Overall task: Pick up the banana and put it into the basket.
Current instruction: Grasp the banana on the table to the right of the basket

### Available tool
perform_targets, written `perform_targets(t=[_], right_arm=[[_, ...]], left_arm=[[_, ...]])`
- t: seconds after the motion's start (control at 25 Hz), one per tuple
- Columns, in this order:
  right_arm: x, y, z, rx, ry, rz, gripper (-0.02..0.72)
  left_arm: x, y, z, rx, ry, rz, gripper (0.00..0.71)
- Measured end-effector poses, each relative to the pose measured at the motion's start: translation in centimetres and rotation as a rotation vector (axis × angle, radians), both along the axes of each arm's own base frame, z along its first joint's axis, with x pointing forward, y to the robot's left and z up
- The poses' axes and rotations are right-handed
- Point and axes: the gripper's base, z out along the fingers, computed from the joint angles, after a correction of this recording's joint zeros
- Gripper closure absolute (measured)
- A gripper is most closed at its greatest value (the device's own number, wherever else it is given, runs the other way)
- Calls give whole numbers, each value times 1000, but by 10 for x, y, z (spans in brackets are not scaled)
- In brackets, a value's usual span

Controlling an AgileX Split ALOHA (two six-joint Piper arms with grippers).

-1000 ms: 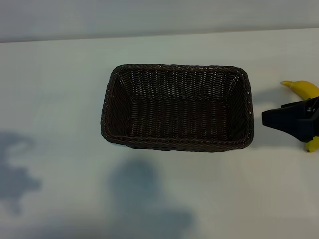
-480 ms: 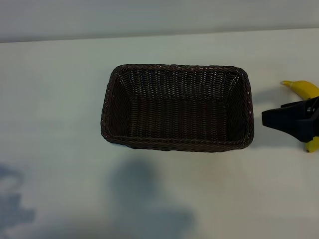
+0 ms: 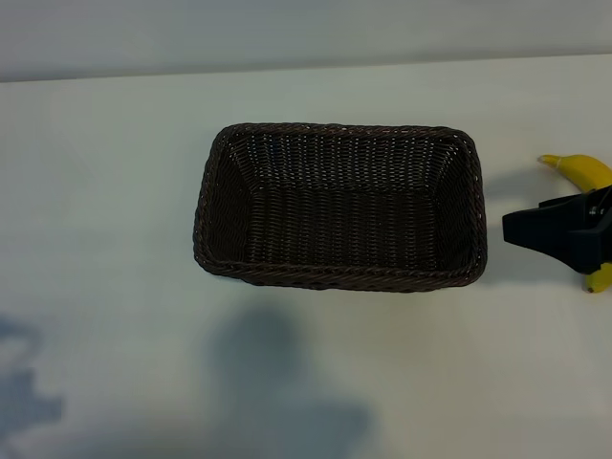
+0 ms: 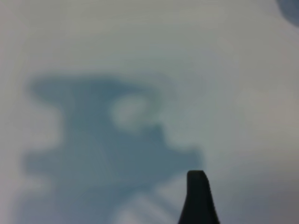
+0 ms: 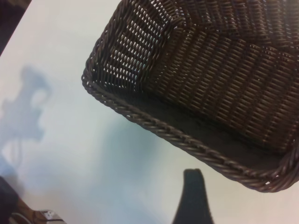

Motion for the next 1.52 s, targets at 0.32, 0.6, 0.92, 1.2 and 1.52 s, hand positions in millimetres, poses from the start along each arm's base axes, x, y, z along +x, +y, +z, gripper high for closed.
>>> perform_targets(t=[0.32, 0.6, 0.92, 1.2, 1.52], right_arm=[[0, 0, 0, -1, -1, -2, 144], [0, 0, 0, -1, -1, -2, 144], [0, 0, 0, -1, -1, -2, 144], [0, 0, 0, -1, -3, -5, 144], [10, -2, 19, -2, -47, -39, 144]], left_arm=[[0, 1, 0, 2, -1, 25, 169], [-1, 1, 0, 1, -8, 25, 169], [-35, 2, 4, -9, -244, 25, 169], [-46, 2, 4, -12, -317, 25, 169], [-46, 2, 3, -12, -316, 25, 169]])
